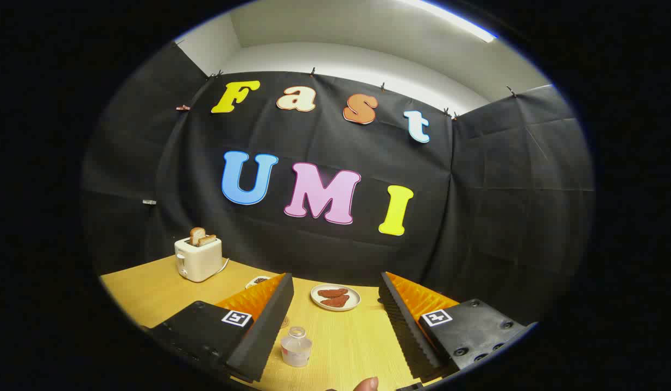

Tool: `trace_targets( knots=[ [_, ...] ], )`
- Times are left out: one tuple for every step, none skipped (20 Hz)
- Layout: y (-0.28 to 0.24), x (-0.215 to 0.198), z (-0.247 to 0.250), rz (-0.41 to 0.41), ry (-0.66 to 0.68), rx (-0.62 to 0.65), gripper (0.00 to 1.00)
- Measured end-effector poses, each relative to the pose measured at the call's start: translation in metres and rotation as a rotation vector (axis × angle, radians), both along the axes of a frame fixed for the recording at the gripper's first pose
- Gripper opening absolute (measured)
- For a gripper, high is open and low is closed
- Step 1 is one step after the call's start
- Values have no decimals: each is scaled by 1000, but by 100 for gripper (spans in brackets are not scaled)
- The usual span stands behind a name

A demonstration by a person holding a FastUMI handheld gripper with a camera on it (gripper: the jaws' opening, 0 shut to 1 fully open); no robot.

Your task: Take the bottle from table, then pour the juice into the cup, finally place the bottle on the coaster

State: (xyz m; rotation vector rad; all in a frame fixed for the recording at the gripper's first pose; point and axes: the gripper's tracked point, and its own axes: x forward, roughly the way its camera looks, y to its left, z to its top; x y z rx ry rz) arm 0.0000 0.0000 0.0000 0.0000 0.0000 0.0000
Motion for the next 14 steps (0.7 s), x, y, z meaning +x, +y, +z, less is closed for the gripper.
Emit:
trace_targets(
  knots=[
    [1,0,0,1,0,-4,97],
    [2,-1,0,0,-1,-8,97],
    [3,-1,0,2,-2,-11,97],
    [4,-1,1,4,-3,-13,97],
    [4,-1,2,5,-3,-13,97],
    [6,-1,1,7,-2,-14,97],
    [6,-1,1,10,-3,-14,97],
    [7,-1,2,10,-4,-15,97],
    [7,-1,2,11,-4,-16,97],
    [8,0,4,11,-5,-15,97],
    [9,1,4,13,-6,-14,97],
    [8,1,4,12,-6,-16,97],
    [8,1,4,12,-8,-17,97],
    [9,1,4,13,-10,-18,97]
  ],
)
